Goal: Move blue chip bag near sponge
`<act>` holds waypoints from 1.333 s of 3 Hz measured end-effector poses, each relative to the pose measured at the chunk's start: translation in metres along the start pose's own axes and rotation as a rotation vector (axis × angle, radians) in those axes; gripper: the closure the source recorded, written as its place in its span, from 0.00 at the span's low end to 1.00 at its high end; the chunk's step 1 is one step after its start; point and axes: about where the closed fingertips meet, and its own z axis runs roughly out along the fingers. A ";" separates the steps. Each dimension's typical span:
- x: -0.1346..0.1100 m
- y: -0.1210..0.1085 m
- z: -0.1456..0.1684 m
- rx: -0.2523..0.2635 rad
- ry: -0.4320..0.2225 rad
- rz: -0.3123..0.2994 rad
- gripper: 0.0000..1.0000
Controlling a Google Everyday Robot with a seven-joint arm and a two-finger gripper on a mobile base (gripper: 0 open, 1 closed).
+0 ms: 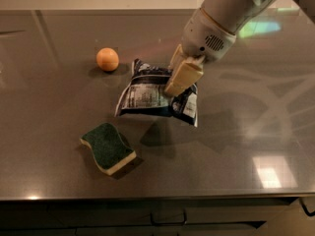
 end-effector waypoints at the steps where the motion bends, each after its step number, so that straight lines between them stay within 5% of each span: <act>1: -0.011 0.014 0.018 -0.047 0.007 -0.010 1.00; 4: -0.016 0.019 0.041 -0.104 0.003 0.036 0.35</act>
Offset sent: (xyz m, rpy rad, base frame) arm -0.0269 0.0361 -0.0249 -0.0333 0.1109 0.0379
